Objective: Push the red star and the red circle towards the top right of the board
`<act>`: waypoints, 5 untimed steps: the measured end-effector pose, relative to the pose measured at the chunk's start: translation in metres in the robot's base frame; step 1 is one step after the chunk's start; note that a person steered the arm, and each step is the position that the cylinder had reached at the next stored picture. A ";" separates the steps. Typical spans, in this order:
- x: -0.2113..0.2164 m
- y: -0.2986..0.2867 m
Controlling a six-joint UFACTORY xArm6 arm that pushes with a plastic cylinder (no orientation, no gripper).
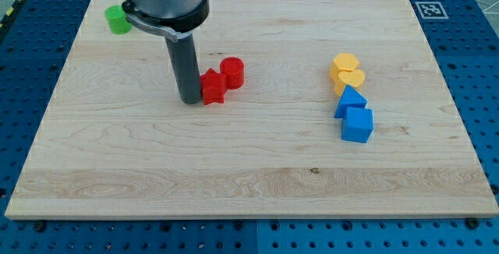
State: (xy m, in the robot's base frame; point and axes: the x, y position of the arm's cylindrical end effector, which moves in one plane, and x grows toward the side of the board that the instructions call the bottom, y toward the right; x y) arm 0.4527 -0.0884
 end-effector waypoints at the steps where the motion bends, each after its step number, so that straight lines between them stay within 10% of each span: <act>1: -0.003 0.009; 5: -0.023 0.047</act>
State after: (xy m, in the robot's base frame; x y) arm 0.4294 -0.0417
